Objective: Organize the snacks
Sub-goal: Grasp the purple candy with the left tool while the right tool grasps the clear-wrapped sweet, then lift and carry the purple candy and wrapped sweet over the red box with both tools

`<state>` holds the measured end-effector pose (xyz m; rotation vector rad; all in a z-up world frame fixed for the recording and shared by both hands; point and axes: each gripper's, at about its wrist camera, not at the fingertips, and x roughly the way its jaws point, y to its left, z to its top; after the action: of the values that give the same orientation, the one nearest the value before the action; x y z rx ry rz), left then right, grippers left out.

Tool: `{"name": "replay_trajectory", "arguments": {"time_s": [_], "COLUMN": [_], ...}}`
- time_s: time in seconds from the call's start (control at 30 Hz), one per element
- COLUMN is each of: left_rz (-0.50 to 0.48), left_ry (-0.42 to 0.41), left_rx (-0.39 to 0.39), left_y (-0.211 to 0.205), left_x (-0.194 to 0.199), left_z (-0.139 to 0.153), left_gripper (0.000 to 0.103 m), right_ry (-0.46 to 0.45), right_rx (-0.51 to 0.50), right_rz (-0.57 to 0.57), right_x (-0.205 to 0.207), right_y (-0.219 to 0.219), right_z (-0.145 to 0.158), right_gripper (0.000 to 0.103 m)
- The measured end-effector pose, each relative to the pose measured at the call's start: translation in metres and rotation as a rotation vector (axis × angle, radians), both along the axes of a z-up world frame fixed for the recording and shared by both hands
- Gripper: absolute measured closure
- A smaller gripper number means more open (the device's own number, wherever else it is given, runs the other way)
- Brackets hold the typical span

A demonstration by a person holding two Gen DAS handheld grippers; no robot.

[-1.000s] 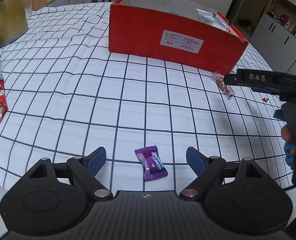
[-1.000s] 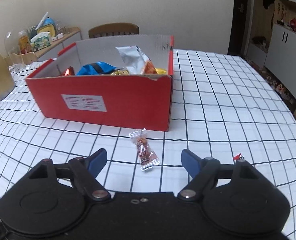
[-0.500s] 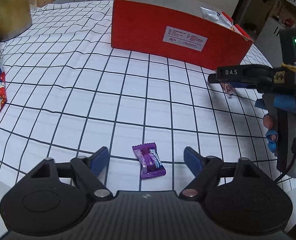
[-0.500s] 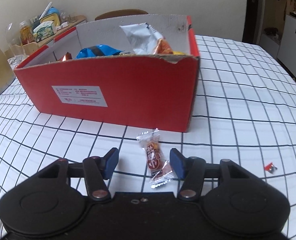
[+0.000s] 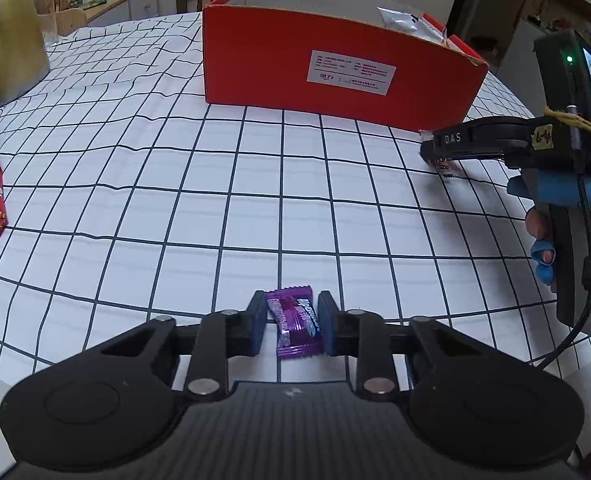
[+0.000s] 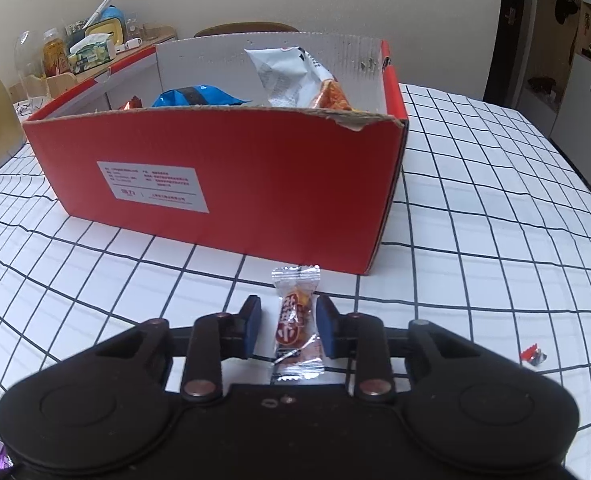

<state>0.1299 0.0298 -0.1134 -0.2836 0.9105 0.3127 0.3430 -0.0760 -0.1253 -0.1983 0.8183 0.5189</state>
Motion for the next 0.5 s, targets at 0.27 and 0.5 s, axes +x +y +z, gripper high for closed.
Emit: {"name": "replay_trajectory", "arguments": {"time_s": [0.27, 0.5], "left_rz": [-0.010, -0.007], "left_ry": [-0.027, -0.053], "left_rx": [-0.030, -0.053], "left_y": [0.009, 0.020], "left_x": [-0.002, -0.005], "left_z": [0.000, 0.004], "left_gripper": [0.083, 0.084], "right_ry": [-0.007, -0.019], "right_rx": [0.036, 0.062], "right_rz": [-0.025, -0.025], "right_x": [-0.009, -0.027], "right_y": [-0.009, -0.016], "right_z": [0.002, 0.016], "right_gripper": [0.086, 0.086]}}
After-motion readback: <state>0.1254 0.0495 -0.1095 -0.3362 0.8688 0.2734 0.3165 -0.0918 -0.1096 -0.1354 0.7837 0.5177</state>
